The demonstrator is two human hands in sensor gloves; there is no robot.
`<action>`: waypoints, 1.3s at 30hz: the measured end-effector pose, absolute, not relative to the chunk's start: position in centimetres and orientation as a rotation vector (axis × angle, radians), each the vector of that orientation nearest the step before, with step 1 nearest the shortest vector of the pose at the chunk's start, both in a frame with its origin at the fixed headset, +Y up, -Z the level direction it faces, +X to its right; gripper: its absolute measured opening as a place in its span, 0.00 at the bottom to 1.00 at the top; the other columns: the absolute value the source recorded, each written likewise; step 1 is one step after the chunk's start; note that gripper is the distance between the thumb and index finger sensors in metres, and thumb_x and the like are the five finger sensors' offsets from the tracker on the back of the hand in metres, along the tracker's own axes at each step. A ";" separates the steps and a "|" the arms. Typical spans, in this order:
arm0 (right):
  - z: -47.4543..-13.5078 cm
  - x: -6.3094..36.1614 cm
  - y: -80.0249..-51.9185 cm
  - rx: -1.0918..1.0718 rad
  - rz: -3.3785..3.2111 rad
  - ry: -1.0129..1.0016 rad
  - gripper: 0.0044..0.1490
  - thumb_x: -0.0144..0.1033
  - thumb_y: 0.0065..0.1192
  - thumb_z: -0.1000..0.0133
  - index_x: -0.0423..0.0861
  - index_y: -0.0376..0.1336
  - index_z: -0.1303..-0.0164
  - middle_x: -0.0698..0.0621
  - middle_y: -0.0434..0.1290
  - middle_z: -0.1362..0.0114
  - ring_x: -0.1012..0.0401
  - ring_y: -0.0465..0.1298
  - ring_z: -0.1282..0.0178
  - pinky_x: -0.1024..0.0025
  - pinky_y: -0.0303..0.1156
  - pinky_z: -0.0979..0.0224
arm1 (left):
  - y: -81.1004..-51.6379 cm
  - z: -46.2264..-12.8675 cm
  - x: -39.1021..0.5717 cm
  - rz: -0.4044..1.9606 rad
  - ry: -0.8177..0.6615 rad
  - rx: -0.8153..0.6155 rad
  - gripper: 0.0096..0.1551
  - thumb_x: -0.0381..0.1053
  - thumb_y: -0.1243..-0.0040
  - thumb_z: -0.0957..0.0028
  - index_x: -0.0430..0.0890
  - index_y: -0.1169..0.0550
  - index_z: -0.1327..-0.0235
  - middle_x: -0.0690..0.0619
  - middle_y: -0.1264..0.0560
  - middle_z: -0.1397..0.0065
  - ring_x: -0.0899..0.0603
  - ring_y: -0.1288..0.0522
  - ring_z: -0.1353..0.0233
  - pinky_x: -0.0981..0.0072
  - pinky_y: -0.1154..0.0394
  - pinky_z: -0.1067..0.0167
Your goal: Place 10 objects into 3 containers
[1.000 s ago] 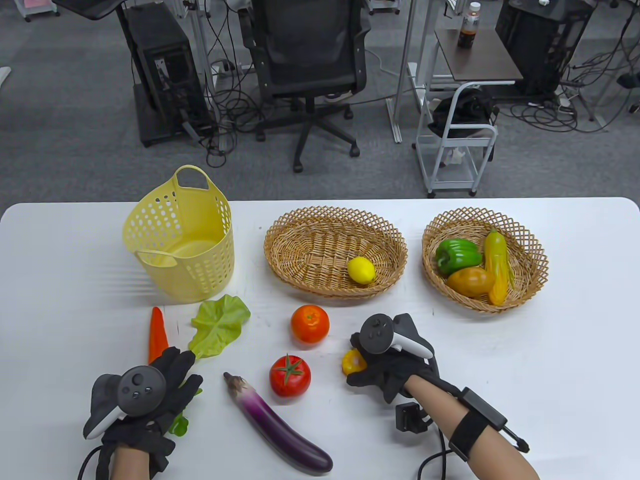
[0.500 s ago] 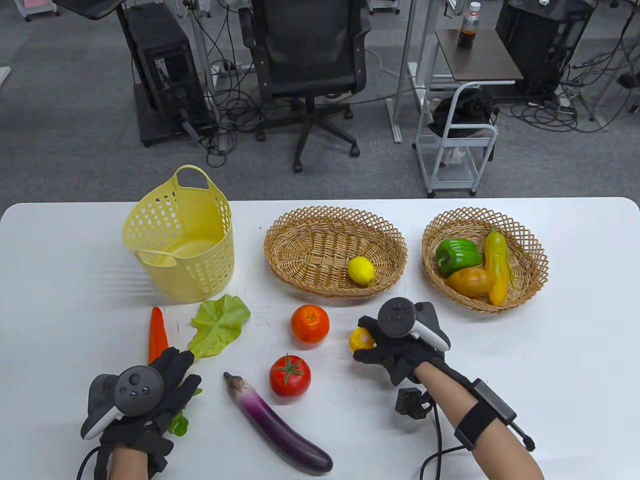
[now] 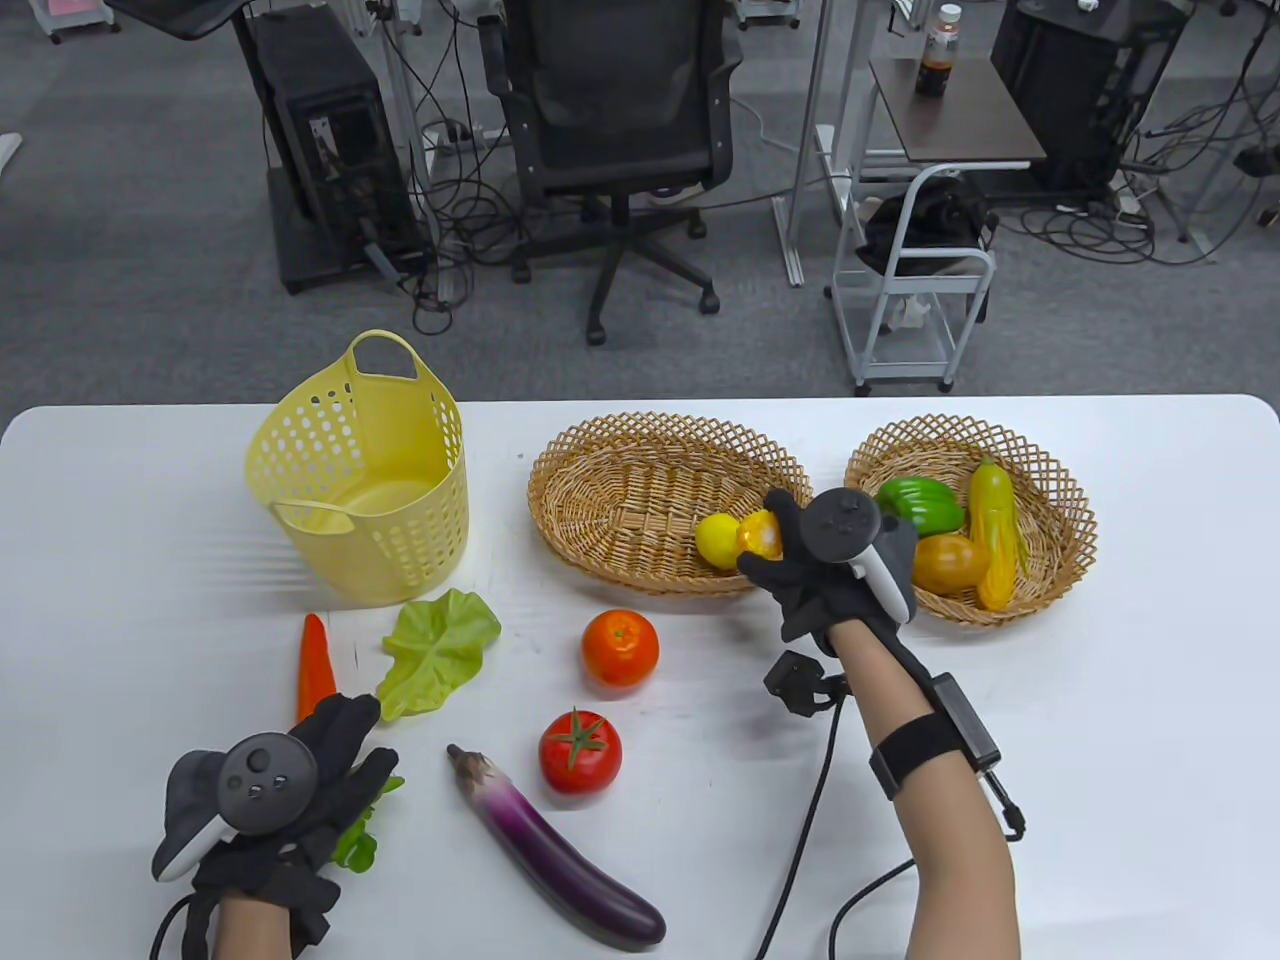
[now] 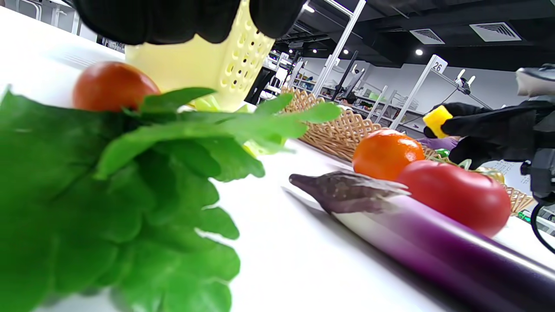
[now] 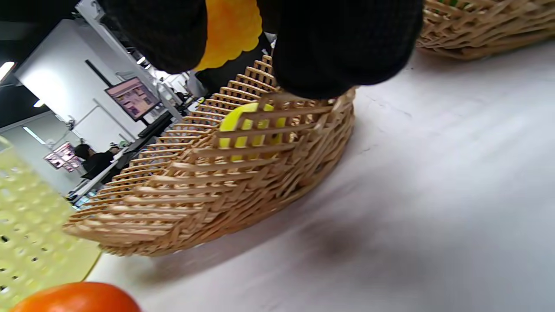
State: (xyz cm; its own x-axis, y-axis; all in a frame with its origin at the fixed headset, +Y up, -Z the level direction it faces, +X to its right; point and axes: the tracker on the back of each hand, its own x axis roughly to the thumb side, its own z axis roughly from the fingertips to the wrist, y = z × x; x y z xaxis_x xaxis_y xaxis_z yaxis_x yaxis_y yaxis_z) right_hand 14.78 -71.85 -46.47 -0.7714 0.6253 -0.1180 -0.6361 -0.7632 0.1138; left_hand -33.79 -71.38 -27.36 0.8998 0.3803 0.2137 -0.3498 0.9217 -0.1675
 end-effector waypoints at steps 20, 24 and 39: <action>-48.5 14.1 -74.3 -0.177 2.435 0.349 0.53 0.49 0.58 0.37 0.44 0.32 0.17 0.41 0.43 0.13 0.43 0.71 0.34 0.52 0.72 0.34 | -71.6 -27.5 -34.0 0.375 -0.235 -0.131 0.41 0.65 0.61 0.33 0.41 0.40 0.16 0.30 0.42 0.16 0.21 0.40 0.21 0.32 0.35 0.33; -48.5 14.1 -74.4 -0.171 2.427 0.339 0.53 0.48 0.58 0.37 0.45 0.32 0.17 0.41 0.43 0.12 0.43 0.71 0.34 0.52 0.72 0.34 | -71.6 -27.5 -34.0 0.376 -0.236 -0.127 0.41 0.65 0.61 0.33 0.41 0.40 0.16 0.30 0.43 0.15 0.21 0.40 0.20 0.32 0.35 0.33; -43.1 16.4 -71.0 0.039 2.464 0.268 0.47 0.47 0.56 0.35 0.49 0.35 0.17 0.42 0.44 0.12 0.41 0.71 0.31 0.49 0.72 0.34 | -71.6 -27.4 -34.2 0.395 -0.246 -0.100 0.41 0.65 0.61 0.33 0.40 0.42 0.15 0.30 0.43 0.15 0.22 0.40 0.20 0.31 0.35 0.32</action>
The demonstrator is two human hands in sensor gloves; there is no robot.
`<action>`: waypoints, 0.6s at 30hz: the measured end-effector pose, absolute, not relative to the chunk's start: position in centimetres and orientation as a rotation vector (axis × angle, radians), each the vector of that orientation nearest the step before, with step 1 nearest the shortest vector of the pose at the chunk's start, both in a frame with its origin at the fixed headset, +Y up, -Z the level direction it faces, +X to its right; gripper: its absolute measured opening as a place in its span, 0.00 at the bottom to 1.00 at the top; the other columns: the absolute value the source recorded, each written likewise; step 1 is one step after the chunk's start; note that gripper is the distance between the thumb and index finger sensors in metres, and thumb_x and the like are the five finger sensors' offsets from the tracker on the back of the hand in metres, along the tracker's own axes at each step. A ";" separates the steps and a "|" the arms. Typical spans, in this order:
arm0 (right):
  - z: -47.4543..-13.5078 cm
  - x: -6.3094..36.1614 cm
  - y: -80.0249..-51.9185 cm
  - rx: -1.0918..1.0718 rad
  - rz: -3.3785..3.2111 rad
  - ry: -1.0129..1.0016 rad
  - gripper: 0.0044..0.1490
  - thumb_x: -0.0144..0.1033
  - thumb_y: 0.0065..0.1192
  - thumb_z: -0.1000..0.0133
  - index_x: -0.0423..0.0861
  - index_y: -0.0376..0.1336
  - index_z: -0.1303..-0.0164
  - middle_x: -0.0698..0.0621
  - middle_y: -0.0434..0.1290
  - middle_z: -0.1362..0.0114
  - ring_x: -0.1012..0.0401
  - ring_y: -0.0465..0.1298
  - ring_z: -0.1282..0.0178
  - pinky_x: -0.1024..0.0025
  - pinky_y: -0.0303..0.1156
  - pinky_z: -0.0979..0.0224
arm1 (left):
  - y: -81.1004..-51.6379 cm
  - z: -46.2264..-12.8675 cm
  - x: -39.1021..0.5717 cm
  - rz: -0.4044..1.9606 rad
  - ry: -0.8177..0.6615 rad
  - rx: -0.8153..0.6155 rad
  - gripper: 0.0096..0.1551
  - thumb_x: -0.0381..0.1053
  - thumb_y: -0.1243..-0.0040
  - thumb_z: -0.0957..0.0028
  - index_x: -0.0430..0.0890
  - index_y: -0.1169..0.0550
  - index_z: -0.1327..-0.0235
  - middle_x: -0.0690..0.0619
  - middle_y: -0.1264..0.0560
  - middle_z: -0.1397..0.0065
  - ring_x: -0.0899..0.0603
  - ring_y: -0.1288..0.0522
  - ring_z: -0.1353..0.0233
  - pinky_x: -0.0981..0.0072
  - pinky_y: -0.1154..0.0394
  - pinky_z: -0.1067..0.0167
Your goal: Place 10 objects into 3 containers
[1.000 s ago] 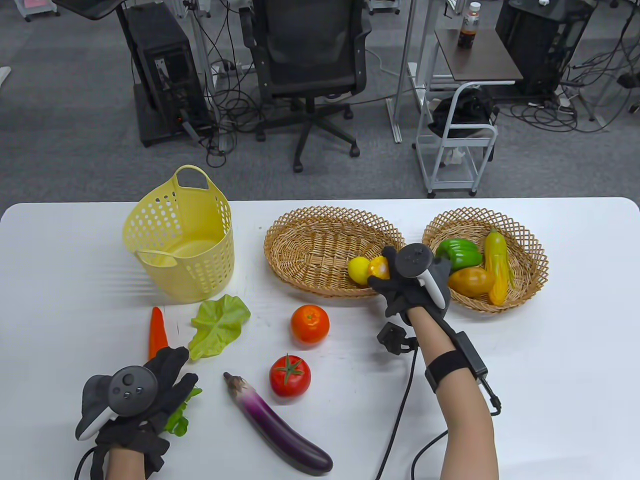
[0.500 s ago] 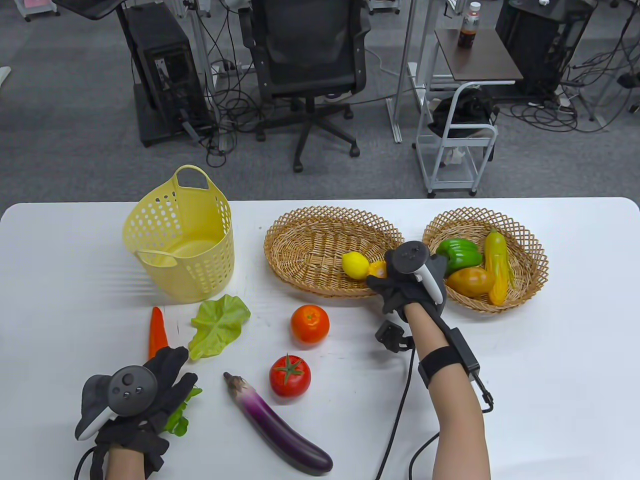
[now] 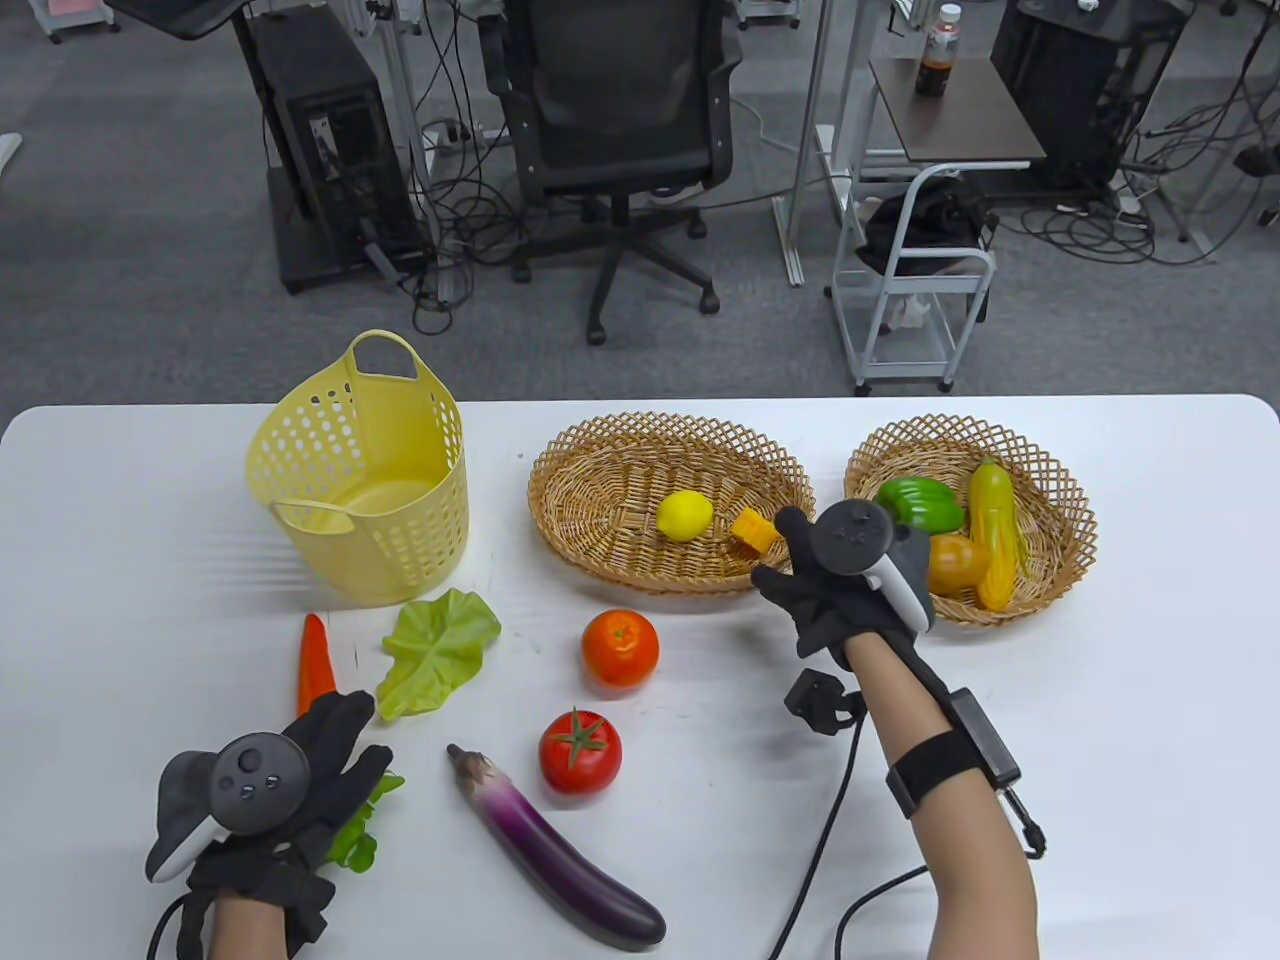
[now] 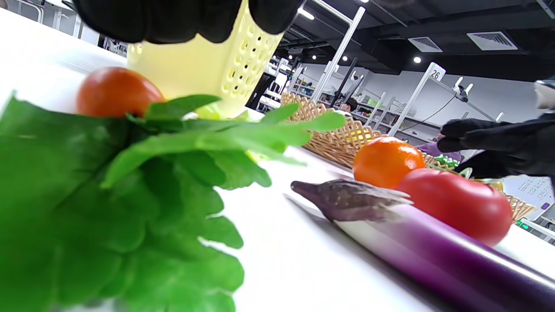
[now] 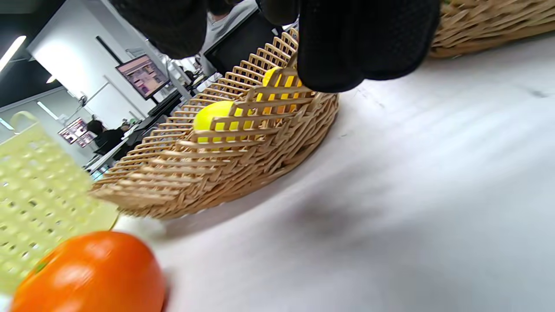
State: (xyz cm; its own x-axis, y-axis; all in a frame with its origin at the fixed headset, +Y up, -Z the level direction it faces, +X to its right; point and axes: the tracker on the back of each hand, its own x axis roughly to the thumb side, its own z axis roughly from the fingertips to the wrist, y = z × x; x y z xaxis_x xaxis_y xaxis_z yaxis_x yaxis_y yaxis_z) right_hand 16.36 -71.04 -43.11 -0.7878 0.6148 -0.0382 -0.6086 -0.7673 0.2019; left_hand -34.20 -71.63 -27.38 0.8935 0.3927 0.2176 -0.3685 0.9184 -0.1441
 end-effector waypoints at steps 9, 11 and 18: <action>-35.0 19.4 -70.1 0.139 2.412 0.315 0.54 0.51 0.56 0.36 0.40 0.33 0.16 0.34 0.42 0.13 0.40 0.69 0.30 0.51 0.73 0.35 | -71.3 -27.2 -34.1 0.394 -0.276 0.011 0.42 0.65 0.60 0.34 0.41 0.45 0.15 0.32 0.42 0.15 0.23 0.40 0.20 0.32 0.35 0.32; -33.6 19.9 -70.5 0.162 2.384 0.310 0.54 0.52 0.55 0.36 0.40 0.33 0.16 0.33 0.42 0.13 0.39 0.69 0.30 0.51 0.73 0.35 | -71.3 -27.2 -34.2 0.390 -0.273 0.011 0.42 0.65 0.60 0.34 0.40 0.45 0.15 0.32 0.42 0.15 0.23 0.40 0.20 0.32 0.35 0.32; -30.2 20.8 -71.8 0.262 2.297 0.307 0.54 0.52 0.55 0.36 0.39 0.32 0.16 0.32 0.41 0.13 0.38 0.68 0.29 0.47 0.71 0.33 | -71.2 -27.1 -34.3 0.363 -0.251 0.021 0.42 0.65 0.60 0.34 0.40 0.44 0.15 0.32 0.41 0.16 0.23 0.39 0.20 0.32 0.35 0.33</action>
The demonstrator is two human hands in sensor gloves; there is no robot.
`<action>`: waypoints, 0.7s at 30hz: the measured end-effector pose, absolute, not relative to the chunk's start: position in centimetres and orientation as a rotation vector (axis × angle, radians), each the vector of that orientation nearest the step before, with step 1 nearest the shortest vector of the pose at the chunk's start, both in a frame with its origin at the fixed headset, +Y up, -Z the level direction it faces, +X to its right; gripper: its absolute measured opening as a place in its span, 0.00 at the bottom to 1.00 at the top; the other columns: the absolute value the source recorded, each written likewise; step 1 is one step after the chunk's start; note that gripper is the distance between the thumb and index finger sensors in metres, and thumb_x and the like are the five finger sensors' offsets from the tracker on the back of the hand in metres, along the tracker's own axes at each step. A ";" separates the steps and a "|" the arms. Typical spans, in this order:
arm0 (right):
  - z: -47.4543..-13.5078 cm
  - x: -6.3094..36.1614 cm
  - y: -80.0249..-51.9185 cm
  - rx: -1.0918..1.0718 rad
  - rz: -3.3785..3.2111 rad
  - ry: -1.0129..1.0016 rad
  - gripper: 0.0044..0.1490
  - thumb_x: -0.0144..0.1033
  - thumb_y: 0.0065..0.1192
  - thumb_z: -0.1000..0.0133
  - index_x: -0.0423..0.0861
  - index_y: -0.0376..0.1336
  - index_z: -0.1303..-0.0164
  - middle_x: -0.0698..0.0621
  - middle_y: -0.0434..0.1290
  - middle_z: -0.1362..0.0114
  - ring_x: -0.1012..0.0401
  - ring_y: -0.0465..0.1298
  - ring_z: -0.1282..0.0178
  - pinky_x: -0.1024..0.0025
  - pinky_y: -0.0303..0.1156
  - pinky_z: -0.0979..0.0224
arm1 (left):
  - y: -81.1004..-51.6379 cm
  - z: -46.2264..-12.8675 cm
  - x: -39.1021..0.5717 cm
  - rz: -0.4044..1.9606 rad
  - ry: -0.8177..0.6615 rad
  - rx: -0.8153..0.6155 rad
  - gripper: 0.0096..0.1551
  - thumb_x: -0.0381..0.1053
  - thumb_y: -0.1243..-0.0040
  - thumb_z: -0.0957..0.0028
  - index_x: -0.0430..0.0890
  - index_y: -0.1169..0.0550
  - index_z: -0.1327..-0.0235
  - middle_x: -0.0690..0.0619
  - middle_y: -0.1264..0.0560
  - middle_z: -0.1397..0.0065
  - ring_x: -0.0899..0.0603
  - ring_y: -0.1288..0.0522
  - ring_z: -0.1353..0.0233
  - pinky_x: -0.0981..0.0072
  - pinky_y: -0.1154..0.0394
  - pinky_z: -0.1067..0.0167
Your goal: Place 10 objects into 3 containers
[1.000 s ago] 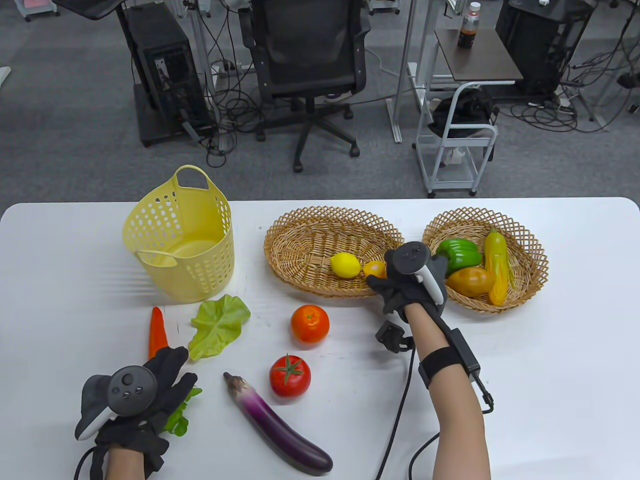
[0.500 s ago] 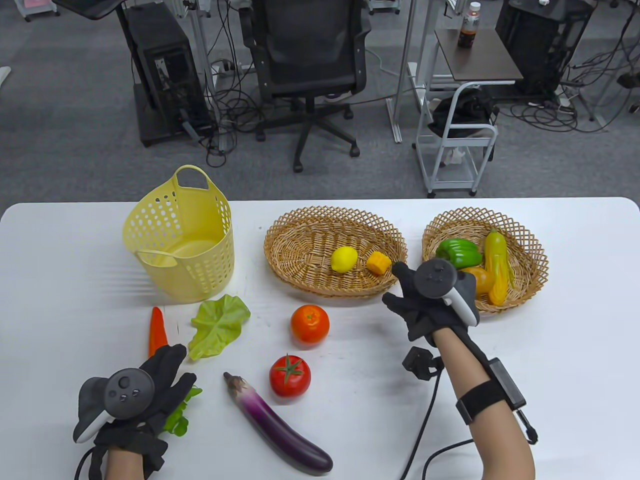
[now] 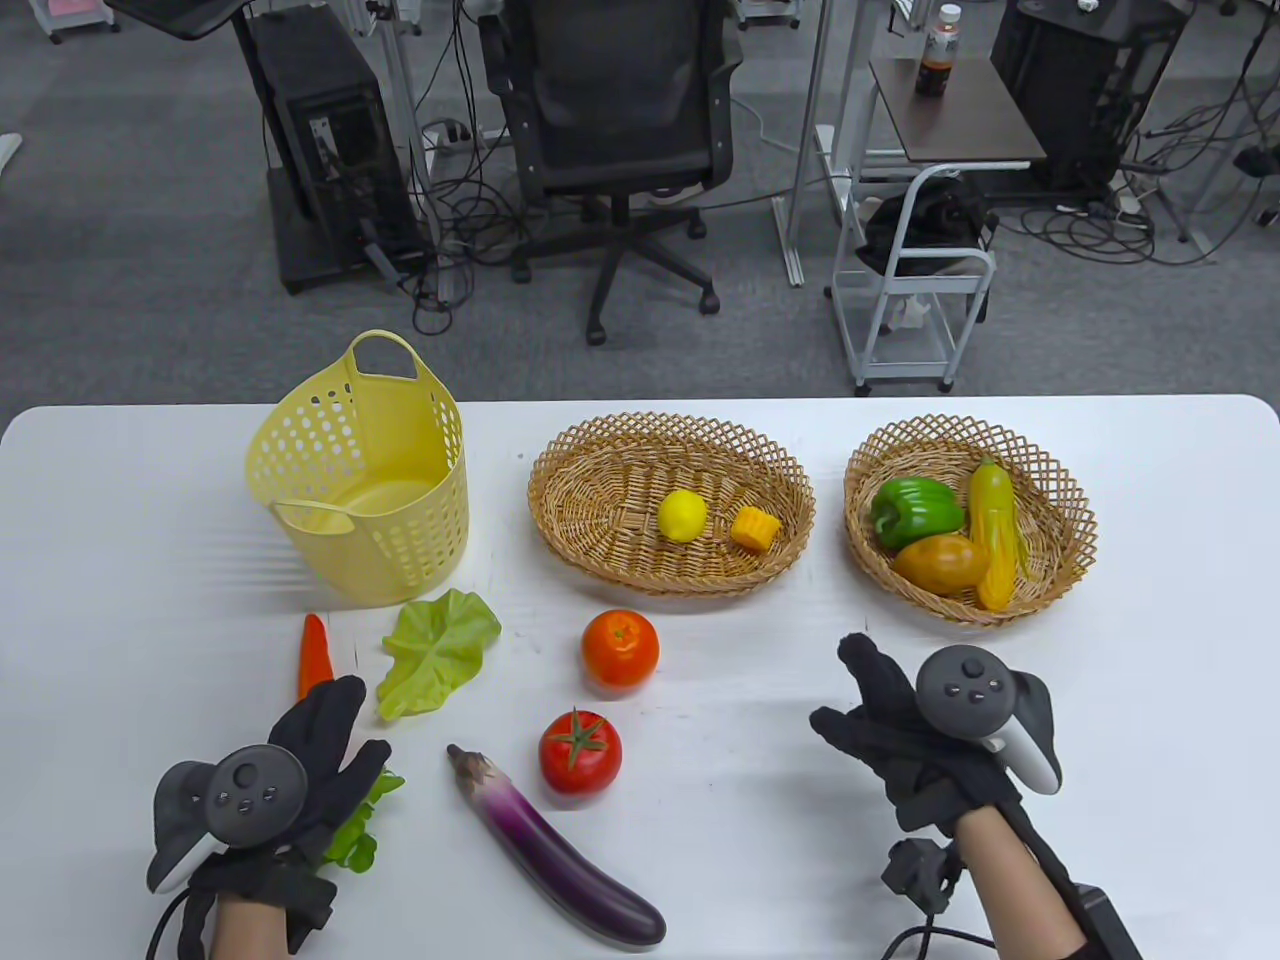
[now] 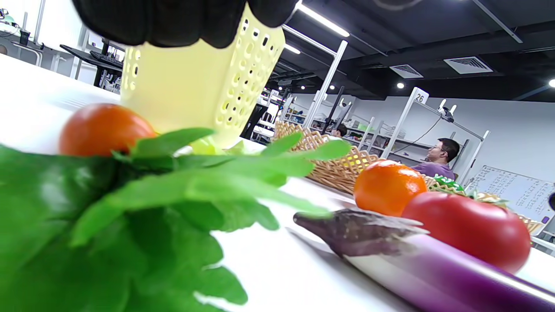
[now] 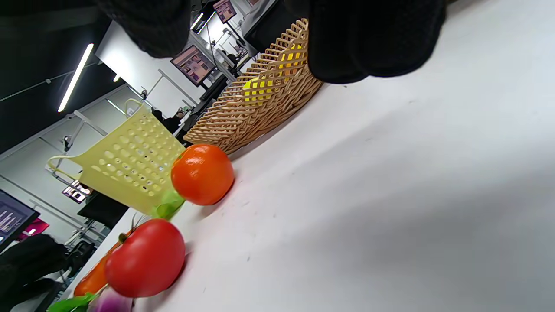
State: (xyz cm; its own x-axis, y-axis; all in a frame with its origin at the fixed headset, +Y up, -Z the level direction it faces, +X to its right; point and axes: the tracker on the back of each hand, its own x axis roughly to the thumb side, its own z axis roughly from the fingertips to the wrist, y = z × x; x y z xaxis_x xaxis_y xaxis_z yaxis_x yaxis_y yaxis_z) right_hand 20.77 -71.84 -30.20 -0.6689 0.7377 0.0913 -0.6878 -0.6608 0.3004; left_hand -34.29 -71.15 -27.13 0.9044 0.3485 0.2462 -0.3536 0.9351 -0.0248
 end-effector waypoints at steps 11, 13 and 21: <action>-28.9 21.4 -73.2 0.325 2.240 0.278 0.55 0.51 0.55 0.37 0.38 0.32 0.17 0.32 0.41 0.14 0.38 0.67 0.29 0.46 0.70 0.32 | -71.8 -27.6 -35.2 0.271 -0.128 0.035 0.42 0.65 0.58 0.34 0.39 0.43 0.16 0.30 0.43 0.16 0.22 0.40 0.20 0.31 0.34 0.34; -28.8 21.4 -73.2 0.322 2.236 0.279 0.54 0.52 0.55 0.37 0.38 0.32 0.17 0.32 0.41 0.14 0.38 0.67 0.29 0.46 0.70 0.32 | -72.1 -27.8 -35.6 0.245 -0.070 0.055 0.33 0.56 0.58 0.33 0.44 0.38 0.18 0.32 0.43 0.16 0.22 0.40 0.21 0.33 0.34 0.33; -29.0 23.0 -73.3 0.273 2.215 0.275 0.51 0.51 0.54 0.36 0.45 0.33 0.16 0.33 0.40 0.14 0.38 0.66 0.28 0.45 0.69 0.32 | -73.8 -30.3 -36.9 0.309 0.139 0.012 0.35 0.56 0.56 0.33 0.44 0.43 0.16 0.30 0.40 0.17 0.22 0.33 0.25 0.37 0.29 0.36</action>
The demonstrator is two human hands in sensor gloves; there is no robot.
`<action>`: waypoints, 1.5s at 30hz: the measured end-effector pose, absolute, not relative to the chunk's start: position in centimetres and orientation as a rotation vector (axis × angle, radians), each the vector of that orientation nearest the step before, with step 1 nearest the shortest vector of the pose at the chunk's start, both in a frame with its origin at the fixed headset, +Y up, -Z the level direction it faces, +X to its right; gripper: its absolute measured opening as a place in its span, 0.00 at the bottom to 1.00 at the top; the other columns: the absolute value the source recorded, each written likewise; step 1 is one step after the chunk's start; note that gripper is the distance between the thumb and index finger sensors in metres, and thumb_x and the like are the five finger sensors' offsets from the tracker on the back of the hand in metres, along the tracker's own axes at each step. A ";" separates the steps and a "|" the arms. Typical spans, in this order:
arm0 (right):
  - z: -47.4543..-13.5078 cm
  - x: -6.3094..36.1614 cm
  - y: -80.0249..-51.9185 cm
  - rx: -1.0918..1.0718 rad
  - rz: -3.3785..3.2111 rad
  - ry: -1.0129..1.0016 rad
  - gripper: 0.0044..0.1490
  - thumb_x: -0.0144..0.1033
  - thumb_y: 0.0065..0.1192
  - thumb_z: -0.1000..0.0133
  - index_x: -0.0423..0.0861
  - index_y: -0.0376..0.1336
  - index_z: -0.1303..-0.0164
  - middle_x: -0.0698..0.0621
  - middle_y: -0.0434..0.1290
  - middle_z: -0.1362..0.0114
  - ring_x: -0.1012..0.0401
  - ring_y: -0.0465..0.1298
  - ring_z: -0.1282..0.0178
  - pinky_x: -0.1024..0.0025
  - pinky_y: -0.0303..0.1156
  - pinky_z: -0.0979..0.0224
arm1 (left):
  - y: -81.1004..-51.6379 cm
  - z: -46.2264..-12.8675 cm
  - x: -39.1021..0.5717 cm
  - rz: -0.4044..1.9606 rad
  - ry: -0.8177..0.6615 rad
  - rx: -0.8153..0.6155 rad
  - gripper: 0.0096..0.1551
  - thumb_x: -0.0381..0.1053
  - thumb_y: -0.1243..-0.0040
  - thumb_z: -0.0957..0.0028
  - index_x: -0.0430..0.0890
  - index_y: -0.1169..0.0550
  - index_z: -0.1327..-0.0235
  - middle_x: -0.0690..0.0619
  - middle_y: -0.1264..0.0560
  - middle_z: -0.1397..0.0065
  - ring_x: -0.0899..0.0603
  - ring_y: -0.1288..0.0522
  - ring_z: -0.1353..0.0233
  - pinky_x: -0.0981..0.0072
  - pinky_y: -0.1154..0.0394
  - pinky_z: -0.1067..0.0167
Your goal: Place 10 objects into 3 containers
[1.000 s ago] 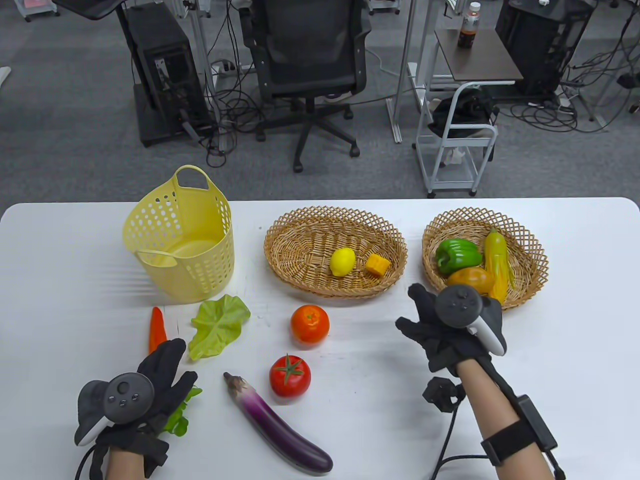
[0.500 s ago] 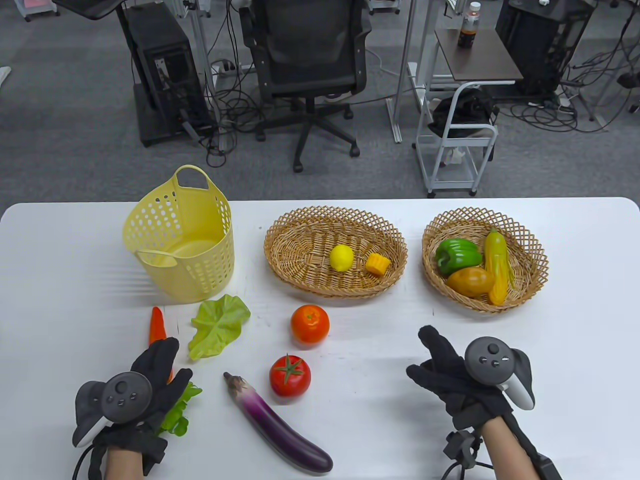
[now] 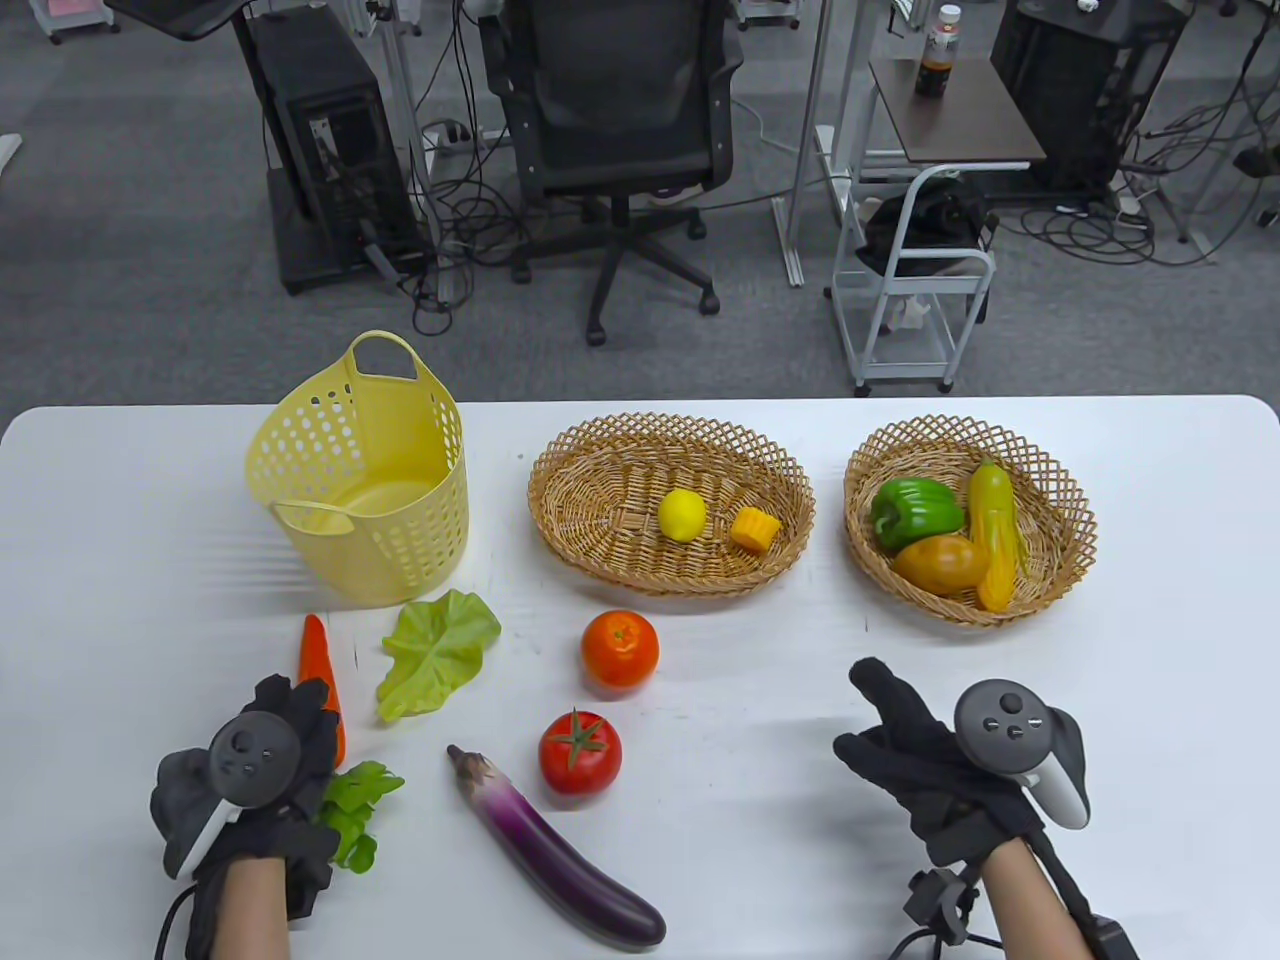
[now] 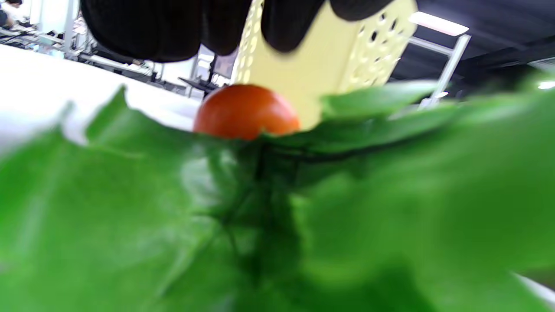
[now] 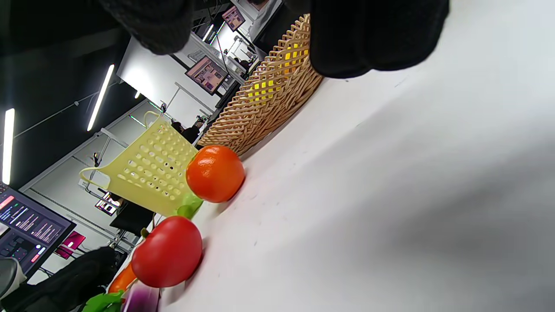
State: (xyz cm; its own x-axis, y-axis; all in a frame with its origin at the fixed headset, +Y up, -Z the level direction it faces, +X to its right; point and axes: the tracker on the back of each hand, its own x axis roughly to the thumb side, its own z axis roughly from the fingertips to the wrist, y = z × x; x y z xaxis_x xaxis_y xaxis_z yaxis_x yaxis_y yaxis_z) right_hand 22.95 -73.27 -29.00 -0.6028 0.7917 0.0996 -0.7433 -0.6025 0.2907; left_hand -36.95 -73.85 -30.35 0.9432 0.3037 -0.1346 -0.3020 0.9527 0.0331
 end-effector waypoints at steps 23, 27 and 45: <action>-29.3 23.2 -73.7 0.264 2.229 0.326 0.51 0.52 0.53 0.35 0.42 0.32 0.16 0.33 0.39 0.14 0.37 0.66 0.28 0.45 0.69 0.31 | -74.5 -32.2 -38.9 0.217 0.389 -0.202 0.54 0.67 0.41 0.44 0.33 0.44 0.21 0.40 0.23 0.33 0.43 0.15 0.47 0.65 0.17 0.55; -29.3 23.1 -73.7 0.269 2.232 0.326 0.51 0.52 0.52 0.35 0.42 0.32 0.17 0.33 0.39 0.14 0.37 0.66 0.28 0.45 0.69 0.31 | -72.6 -31.0 -40.8 0.391 0.399 -0.078 0.52 0.67 0.41 0.44 0.35 0.43 0.22 0.40 0.22 0.35 0.44 0.14 0.50 0.66 0.16 0.58; -29.5 23.4 -74.1 0.254 2.202 0.373 0.49 0.53 0.50 0.34 0.45 0.32 0.16 0.36 0.40 0.13 0.37 0.66 0.28 0.45 0.68 0.31 | -62.6 -36.4 -39.8 1.336 0.024 -0.005 0.40 0.68 0.52 0.35 0.59 0.49 0.15 0.42 0.22 0.33 0.48 0.14 0.49 0.72 0.16 0.56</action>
State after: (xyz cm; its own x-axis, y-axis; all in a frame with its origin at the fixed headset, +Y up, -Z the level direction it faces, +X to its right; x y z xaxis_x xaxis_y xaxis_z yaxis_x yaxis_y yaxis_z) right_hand 23.40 -74.11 -29.55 -0.6057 0.7940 0.0511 -0.7330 -0.5818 0.3524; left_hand -39.82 -62.58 -36.44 0.2324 0.9724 -0.0203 -0.9725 0.2326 0.0097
